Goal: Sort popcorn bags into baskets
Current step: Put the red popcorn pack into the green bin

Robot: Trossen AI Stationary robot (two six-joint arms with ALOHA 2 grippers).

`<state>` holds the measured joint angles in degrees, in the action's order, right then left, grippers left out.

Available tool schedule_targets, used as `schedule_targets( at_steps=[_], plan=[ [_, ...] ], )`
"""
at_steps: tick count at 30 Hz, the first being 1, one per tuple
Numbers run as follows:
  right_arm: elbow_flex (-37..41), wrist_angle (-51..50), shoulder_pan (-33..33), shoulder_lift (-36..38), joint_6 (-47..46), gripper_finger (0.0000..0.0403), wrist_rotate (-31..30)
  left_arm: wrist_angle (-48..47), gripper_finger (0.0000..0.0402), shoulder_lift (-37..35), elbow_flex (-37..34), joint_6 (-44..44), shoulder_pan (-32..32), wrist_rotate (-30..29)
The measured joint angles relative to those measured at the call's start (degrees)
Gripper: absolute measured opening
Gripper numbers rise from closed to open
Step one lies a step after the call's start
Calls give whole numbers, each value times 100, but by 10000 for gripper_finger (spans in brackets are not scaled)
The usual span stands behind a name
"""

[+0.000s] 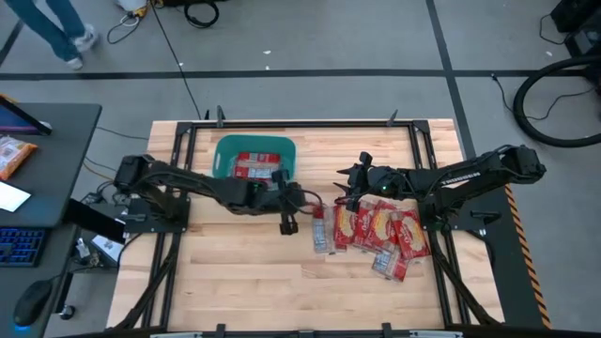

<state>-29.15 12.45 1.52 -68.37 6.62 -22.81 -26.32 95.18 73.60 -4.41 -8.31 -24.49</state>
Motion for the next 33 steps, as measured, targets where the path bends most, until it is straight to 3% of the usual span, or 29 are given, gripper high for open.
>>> schedule_targets(
  at_steps=[16, 26, 33],
  plan=[
    [0, 13, 0, -1, -1, 183, -1, -829, 1, -1026, 0, -898, -376, 16],
    [0, 46, 0, 1, -32, 183, 0, -851, 1, -2045, 4, -1018, -660, -773],
    [0, 72, 2, -1, -27, 183, 0, -1316, 1, -2443, 11, -871, -615, -1722]
  ],
)
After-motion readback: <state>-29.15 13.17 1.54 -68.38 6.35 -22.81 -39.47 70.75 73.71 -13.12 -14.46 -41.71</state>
